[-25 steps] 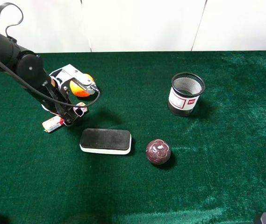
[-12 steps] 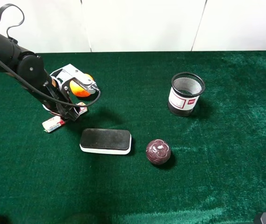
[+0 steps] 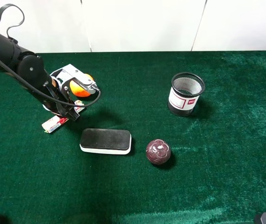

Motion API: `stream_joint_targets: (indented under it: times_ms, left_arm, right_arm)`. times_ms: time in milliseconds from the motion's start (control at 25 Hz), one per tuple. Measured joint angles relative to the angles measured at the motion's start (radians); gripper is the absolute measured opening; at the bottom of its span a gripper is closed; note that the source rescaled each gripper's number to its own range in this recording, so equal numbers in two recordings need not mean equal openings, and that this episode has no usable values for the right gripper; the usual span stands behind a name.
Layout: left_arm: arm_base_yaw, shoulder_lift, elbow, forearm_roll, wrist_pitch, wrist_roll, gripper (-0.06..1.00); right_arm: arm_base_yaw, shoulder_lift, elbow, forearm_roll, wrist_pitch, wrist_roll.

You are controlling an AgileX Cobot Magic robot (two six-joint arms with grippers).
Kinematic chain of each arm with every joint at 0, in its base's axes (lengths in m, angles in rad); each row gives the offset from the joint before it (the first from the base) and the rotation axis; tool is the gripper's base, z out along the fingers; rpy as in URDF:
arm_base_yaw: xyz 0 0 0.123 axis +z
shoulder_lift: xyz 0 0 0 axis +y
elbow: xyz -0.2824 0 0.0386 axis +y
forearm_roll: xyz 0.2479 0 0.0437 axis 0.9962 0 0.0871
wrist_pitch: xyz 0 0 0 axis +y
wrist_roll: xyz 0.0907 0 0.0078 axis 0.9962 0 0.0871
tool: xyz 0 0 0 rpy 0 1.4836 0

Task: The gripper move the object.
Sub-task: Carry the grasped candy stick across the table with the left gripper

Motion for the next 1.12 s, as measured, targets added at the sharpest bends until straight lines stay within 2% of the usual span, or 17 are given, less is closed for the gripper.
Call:
stream_joint_targets:
  times_ms: [80, 200, 400, 760, 1120]
  left_arm:
    - [0.0, 0.0, -0.003, 0.0, 0.008, 0.0, 0.02]
    - [0.0, 0.0, -0.031, 0.0, 0.08, 0.0, 0.01]
    - [-0.028, 0.0, -0.138, 0.003, 0.255, -0.003, 0.01]
    - [-0.135, 0.001, -0.401, 0.006, 0.539, -0.025, 0.01]
    - [-0.214, 0.046, -0.674, 0.004, 0.653, -0.042, 0.01]
  right_arm:
    - [0.0, 0.0, 0.0, 0.0, 0.0, 0.0]
    - [0.0, 0.0, 0.0, 0.0, 0.0, 0.0]
    - [0.0, 0.0, 0.0, 0.0, 0.0, 0.0]
    - [0.0, 0.0, 0.0, 0.0, 0.0, 0.0]
    - [0.0, 0.0, 0.0, 0.0, 0.0, 0.0]
